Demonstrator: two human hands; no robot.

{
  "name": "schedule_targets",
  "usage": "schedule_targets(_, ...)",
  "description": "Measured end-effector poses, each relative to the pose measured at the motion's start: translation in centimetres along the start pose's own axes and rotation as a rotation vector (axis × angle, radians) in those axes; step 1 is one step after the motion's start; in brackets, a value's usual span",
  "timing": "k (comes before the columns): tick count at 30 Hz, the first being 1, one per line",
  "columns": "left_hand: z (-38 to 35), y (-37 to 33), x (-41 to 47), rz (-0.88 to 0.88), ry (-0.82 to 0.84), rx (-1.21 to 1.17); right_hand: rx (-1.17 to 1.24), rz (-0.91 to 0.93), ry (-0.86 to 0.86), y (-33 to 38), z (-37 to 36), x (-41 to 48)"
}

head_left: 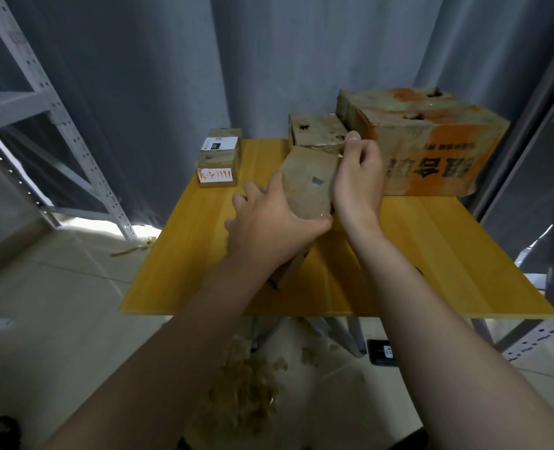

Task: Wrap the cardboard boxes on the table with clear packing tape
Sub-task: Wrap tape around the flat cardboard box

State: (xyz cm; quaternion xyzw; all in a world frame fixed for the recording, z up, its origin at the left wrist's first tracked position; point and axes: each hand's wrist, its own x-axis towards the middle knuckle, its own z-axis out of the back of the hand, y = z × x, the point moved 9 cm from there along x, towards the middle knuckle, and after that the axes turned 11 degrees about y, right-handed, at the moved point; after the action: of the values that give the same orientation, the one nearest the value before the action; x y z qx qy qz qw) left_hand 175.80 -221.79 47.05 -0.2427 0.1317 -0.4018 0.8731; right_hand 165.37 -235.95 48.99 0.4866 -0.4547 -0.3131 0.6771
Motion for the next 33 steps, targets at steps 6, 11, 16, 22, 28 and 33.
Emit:
schedule_targets(6, -0.1, 0.5, 0.3, -0.087, 0.067, -0.239, 0.161, 0.120, -0.148, 0.8, 1.4, -0.4)
schedule_targets(11, -0.3, 0.2, 0.3, -0.188, 0.154, -0.420, 0.246, 0.148, -0.255, 0.6, 2.4, -0.6)
schedule_targets(16, -0.4, -1.6, -0.2, -0.302, 0.268, -0.622, 0.333, 0.052, -0.237, 0.9, 2.7, -0.5)
schedule_targets(22, 0.3, -0.7, -0.1, -0.308, 0.265, -0.705, 0.337, -0.159, 0.100, 1.4, -0.6, 0.3)
schedule_targets(28, -1.0, -2.7, -0.8, -0.389, 0.323, -0.719, 0.460, -0.167, 0.115, 1.3, -1.1, -0.3)
schedule_targets(33, -0.6, -3.6, -1.2, -0.457, 0.309, -0.729, 0.463, -0.123, 0.113, 1.4, -0.9, 0.3)
